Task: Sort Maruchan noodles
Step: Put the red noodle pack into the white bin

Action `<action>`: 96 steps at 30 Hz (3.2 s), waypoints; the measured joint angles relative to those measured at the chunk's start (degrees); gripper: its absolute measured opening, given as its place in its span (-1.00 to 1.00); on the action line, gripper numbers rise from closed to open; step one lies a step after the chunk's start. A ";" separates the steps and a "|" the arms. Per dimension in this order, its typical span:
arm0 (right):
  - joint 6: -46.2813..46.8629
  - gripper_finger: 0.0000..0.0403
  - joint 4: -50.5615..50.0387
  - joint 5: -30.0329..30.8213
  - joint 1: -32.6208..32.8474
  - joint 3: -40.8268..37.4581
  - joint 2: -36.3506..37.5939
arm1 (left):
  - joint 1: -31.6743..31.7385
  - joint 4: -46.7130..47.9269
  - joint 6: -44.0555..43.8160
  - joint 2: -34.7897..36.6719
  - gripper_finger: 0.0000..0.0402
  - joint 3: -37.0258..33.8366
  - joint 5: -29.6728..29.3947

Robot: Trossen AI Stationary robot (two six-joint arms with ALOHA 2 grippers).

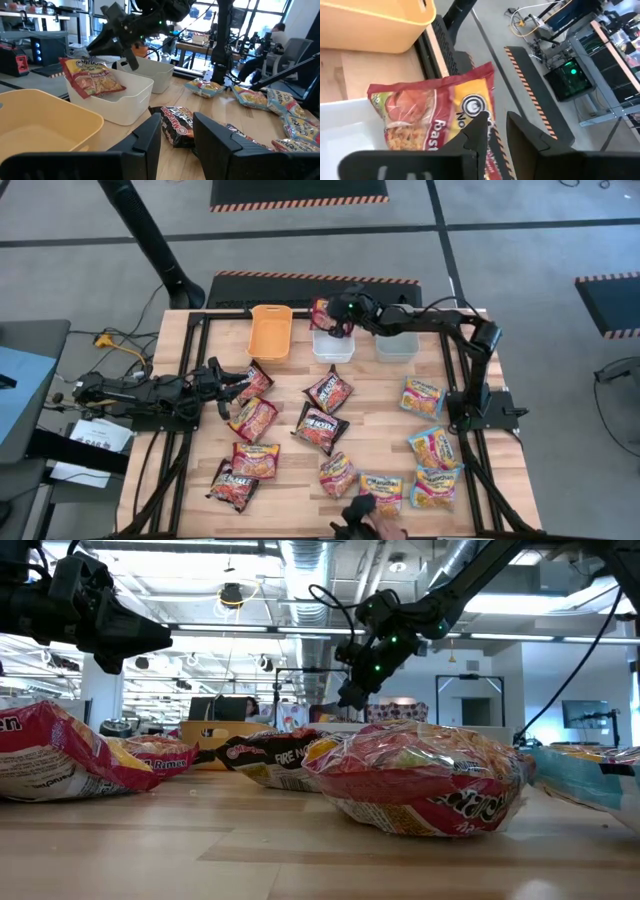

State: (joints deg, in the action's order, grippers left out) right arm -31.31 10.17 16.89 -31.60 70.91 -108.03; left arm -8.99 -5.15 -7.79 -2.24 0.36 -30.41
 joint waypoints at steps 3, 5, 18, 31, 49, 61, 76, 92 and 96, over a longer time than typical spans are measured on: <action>1.97 -0.52 -0.21 -1.34 0.57 0.00 1.99 | 0.00 0.00 0.00 0.00 -0.49 0.01 0.01; 4.01 -0.52 -2.50 -5.82 0.80 0.02 3.68 | 0.00 0.00 -0.03 0.00 -0.49 0.00 0.02; 24.45 -0.52 -19.01 -19.76 1.18 0.02 5.44 | 0.00 -0.77 -8.02 0.00 -0.49 0.02 -0.09; 20.32 -0.52 -22.36 -19.11 10.90 2.71 5.44 | 0.00 -8.45 11.87 -0.02 -0.49 7.99 3.71; 11.25 -0.52 -46.51 -14.02 19.61 30.36 5.44 | 0.00 -8.78 29.22 -3.95 -0.49 19.82 2.57; 11.32 -0.52 -65.21 -10.30 19.57 41.91 5.44 | 0.79 -8.26 37.42 -20.15 -0.49 28.35 -6.14; 14.79 -0.52 -78.72 -9.34 19.61 55.86 5.40 | 19.17 -4.83 30.43 -42.61 -0.49 41.23 3.58; 19.73 -0.52 -84.39 -9.03 19.58 63.91 7.22 | 38.03 -4.80 20.52 -65.75 -0.49 50.92 23.71; 24.07 -0.52 -86.16 -9.03 20.13 63.87 8.46 | 39.31 -4.80 20.55 -70.97 -0.49 52.98 26.19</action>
State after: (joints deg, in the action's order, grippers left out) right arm -7.24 -75.99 7.86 -11.47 134.78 -99.57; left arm 30.31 -9.95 12.76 -73.21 53.34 -4.23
